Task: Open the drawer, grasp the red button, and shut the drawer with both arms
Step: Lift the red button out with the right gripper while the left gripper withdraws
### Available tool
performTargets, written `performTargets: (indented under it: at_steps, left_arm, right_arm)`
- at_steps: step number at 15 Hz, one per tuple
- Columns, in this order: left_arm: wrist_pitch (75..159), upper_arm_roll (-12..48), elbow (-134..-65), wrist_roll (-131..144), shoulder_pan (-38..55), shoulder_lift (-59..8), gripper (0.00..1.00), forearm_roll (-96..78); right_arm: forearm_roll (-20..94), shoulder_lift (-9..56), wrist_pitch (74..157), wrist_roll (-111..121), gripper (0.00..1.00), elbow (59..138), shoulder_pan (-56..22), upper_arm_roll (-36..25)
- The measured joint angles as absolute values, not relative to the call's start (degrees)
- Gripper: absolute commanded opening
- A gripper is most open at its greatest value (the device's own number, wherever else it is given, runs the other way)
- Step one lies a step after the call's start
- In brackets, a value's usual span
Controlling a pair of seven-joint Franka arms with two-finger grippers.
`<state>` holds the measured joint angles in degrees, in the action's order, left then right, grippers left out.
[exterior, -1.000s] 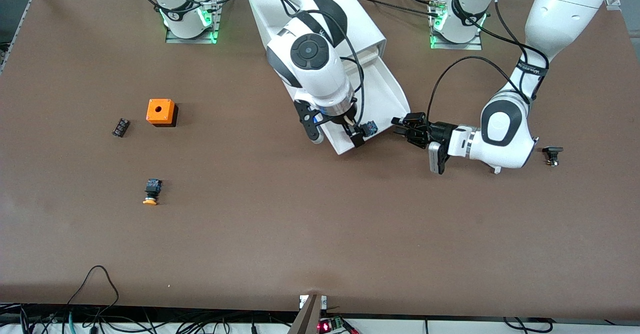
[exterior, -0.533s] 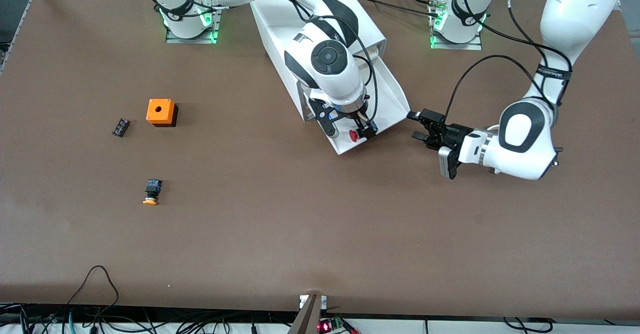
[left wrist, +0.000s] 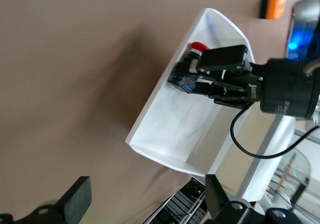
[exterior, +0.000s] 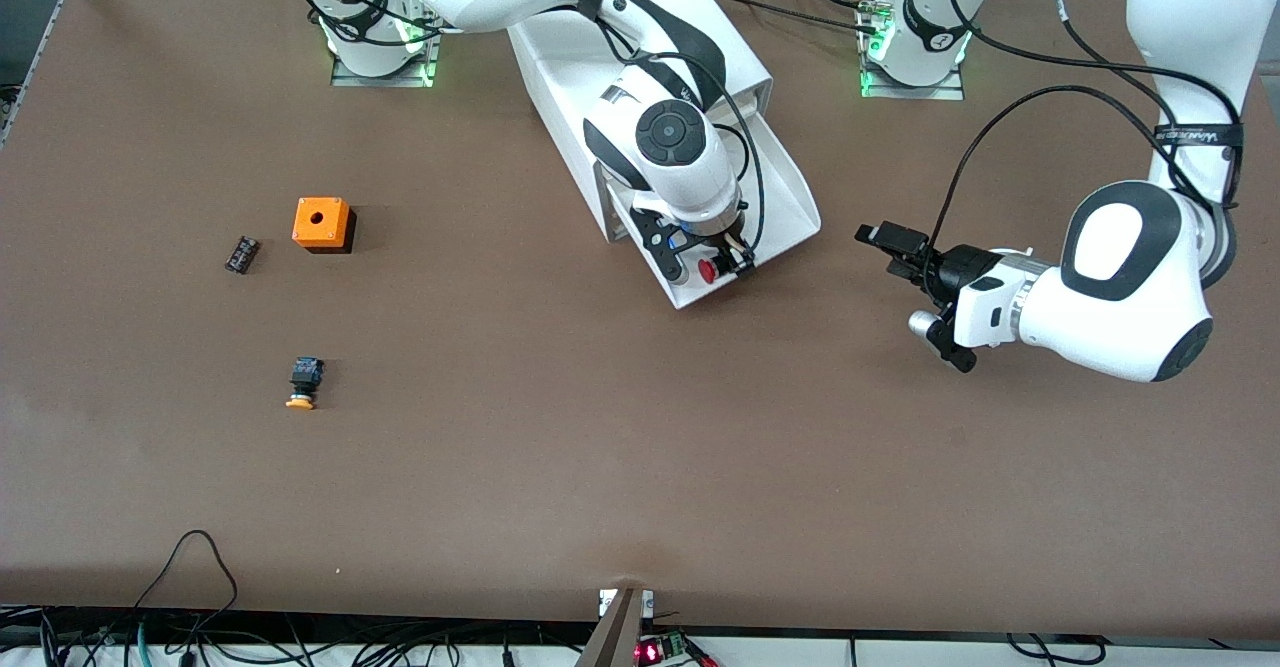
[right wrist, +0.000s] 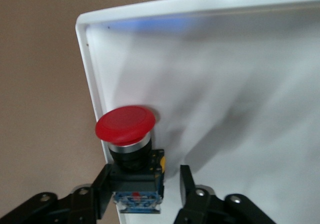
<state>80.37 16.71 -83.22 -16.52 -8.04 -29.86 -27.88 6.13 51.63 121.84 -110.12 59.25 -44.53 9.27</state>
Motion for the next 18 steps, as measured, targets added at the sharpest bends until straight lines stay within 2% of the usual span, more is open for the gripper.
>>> performTargets:
  at_steps: [5,10,14,18]
  left_arm:
    - [79.2,17.5,-76.5,-4.2,-3.3,-29.1,1.00,-14.4]
    - [79.9,17.3,-73.5,-2.4,0.3,-28.6,1.00,4.2]
    - [85.1,16.5,-72.7,-2.1,-0.3,-28.7,1.00,6.8]
    - [89.3,16.7,-73.2,9.4,1.0,-30.4,1.00,6.6]
  right_arm:
    - [6.1,51.6,120.5,-110.1,0.00,57.9,-44.3,9.3]
    - [6.1,51.0,113.4,-104.6,0.00,52.0,-42.5,9.2]
    - [6.1,49.0,106.2,-90.4,0.00,51.3,-38.4,9.1]
    - [6.1,47.3,98.7,-72.5,0.00,51.2,-32.1,9.1]
